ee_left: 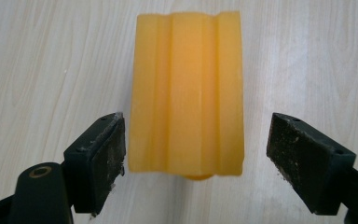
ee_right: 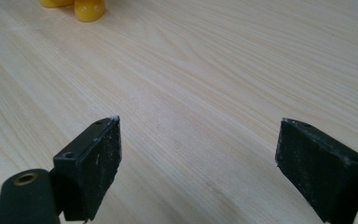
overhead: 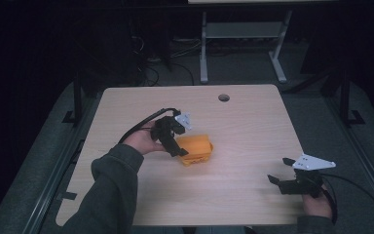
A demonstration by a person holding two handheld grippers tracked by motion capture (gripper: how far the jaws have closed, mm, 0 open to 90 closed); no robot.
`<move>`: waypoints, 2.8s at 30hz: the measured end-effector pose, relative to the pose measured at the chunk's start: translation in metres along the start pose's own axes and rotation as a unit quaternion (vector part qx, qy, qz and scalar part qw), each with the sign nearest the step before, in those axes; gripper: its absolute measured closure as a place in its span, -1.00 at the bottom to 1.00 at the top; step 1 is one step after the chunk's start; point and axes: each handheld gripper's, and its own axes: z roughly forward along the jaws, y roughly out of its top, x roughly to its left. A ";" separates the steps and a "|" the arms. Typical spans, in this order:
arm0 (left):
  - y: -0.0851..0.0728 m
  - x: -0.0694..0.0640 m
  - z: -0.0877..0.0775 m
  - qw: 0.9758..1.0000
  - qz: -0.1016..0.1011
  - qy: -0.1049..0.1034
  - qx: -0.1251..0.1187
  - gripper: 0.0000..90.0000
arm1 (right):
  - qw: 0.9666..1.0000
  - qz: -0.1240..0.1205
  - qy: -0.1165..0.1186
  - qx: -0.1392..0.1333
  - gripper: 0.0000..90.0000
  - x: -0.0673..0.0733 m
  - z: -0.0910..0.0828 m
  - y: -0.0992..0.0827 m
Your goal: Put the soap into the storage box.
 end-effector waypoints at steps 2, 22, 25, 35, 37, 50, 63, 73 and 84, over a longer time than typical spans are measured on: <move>-0.003 -0.001 -0.002 1.000 0.000 0.002 -0.003 -0.58 | 1.000 -0.002 0.000 0.000 -0.70 0.000 0.000 0.000; -0.027 -0.013 -0.018 1.000 -0.014 0.013 -0.013 -0.57 | 1.000 -0.006 -0.004 0.007 -0.70 0.001 0.002 0.000; -0.031 -0.016 -0.020 1.000 -0.015 0.015 -0.016 -0.57 | 1.000 -0.006 -0.005 0.011 -0.70 0.001 0.002 0.000; -0.040 -0.025 -0.023 1.000 -0.017 0.017 -0.020 -0.58 | 1.000 -0.006 -0.009 0.016 -0.70 0.000 0.003 -0.001; -0.043 -0.027 -0.023 0.999 -0.019 0.017 -0.023 -0.58 | 1.000 -0.005 -0.009 0.018 -0.70 0.000 0.003 -0.001; -0.055 -0.039 -0.026 0.999 -0.019 0.018 -0.025 -0.58 | 1.000 -0.003 -0.012 0.019 -0.70 0.001 0.003 -0.002; -0.072 -0.048 -0.028 0.999 -0.022 0.018 -0.031 -0.58 | 1.000 -0.003 -0.015 0.023 -0.70 0.000 0.004 -0.002; -0.087 -0.055 -0.023 0.999 -0.029 0.022 -0.032 -0.58 | 0.999 -0.002 -0.016 0.027 -0.70 0.002 0.004 -0.002; -0.103 -0.061 -0.017 0.998 -0.041 0.022 -0.032 -0.58 | 0.999 -0.003 -0.016 0.030 -0.70 0.002 0.005 -0.003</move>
